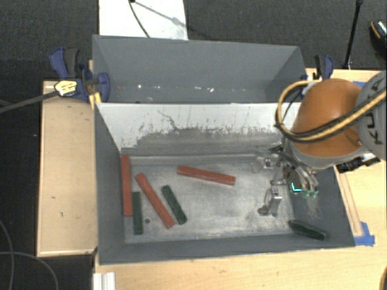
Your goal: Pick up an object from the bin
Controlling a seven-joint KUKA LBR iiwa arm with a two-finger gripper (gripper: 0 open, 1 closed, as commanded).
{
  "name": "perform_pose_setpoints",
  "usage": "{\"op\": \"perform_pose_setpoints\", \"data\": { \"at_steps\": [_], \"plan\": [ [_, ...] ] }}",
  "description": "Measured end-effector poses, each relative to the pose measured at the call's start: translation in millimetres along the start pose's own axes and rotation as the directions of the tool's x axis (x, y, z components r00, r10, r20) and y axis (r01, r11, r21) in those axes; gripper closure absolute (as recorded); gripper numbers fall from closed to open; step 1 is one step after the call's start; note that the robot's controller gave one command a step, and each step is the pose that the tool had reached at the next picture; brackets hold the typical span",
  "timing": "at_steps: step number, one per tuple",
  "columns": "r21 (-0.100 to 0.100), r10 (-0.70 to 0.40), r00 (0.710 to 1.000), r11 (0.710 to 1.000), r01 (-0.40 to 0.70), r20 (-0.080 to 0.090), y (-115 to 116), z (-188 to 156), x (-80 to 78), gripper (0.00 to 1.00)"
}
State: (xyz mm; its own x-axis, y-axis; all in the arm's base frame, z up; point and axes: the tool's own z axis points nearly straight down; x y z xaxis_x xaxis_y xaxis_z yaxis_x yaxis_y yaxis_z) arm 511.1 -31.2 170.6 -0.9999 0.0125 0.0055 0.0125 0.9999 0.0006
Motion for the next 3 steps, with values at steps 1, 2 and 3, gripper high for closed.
{"op": "perform_pose_setpoints", "data": {
  "at_steps": [1, 2, 3],
  "plan": [
    [-0.001, -0.008, 1.0, 1.0, 0.008, 0.008, 14.9, 103.8, -79.7, 0.0],
    [0.0, -0.009, 1.0, 1.0, 0.009, 0.011, 14.1, 99.2, -79.5, 1.0],
    [0.001, -0.009, 1.0, 1.0, 0.009, 0.016, 9.3, -5.6, -40.4, 1.0]
  ]
}}
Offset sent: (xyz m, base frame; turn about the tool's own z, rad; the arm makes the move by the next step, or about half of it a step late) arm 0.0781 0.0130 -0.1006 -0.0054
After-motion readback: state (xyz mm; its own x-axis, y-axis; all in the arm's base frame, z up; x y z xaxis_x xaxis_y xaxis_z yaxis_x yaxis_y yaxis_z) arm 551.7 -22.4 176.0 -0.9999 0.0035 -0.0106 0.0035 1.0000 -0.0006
